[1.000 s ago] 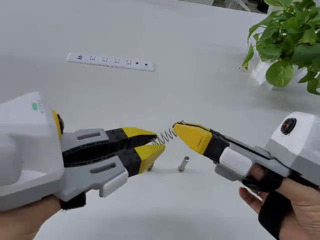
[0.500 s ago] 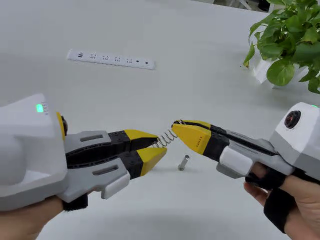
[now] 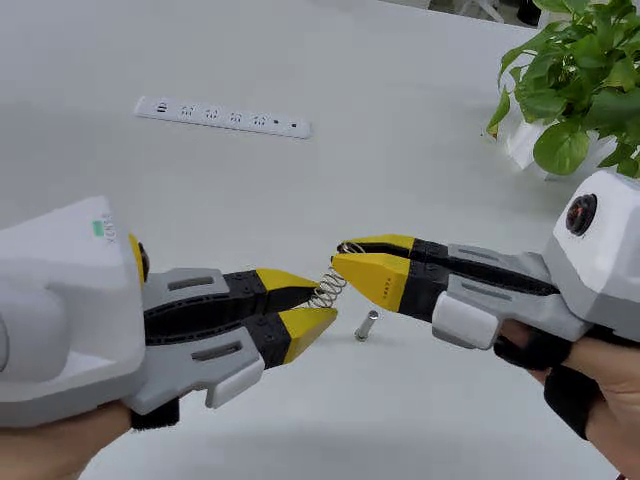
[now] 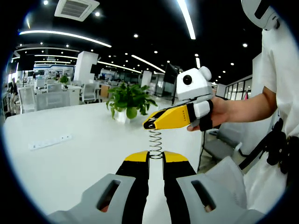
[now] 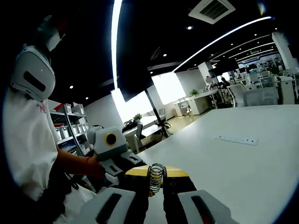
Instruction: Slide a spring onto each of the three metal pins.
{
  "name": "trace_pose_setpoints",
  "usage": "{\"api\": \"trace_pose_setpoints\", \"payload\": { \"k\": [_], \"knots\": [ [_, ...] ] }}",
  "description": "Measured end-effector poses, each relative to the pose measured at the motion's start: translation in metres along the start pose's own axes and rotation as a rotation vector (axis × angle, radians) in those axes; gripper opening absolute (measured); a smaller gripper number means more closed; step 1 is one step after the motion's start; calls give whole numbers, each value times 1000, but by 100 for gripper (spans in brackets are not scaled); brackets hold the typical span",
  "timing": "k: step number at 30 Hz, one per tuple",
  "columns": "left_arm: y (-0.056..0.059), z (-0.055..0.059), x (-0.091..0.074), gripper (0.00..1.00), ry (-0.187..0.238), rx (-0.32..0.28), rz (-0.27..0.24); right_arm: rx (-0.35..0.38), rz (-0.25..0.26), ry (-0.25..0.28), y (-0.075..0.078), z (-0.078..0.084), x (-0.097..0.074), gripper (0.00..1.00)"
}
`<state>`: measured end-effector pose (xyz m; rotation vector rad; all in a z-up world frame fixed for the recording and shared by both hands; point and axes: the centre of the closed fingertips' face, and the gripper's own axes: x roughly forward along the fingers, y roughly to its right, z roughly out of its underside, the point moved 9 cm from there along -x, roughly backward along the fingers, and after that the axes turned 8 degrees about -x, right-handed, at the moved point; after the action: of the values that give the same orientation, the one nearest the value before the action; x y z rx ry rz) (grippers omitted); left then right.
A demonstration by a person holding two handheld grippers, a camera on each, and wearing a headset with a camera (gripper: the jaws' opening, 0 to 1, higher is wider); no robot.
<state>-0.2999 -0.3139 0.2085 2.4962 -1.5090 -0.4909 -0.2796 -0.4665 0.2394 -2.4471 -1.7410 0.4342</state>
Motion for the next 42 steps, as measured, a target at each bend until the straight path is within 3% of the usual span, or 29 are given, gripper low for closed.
{"api": "trace_pose_setpoints", "payload": {
  "k": [18, 31, 36, 39, 42],
  "knots": [
    [2, 3, -4, 7, -9, 25, 9, -259, -59, -215, -10, -16, 11, 6],
    [3, 7, -6, 6, -6, 29, 24, -303, -107, -291, -10, -18, 9, 8],
    [4, 8, -5, 6, -1, 25, 31, -308, -127, -327, -9, -18, 8, 13],
    [3, 9, -4, 6, -4, 25, 31, -357, -168, -389, -7, -20, 6, 17],
    [3, 11, -3, 6, -22, 41, 39, -432, -234, -483, -4, -31, 3, 20]
  ]
}}
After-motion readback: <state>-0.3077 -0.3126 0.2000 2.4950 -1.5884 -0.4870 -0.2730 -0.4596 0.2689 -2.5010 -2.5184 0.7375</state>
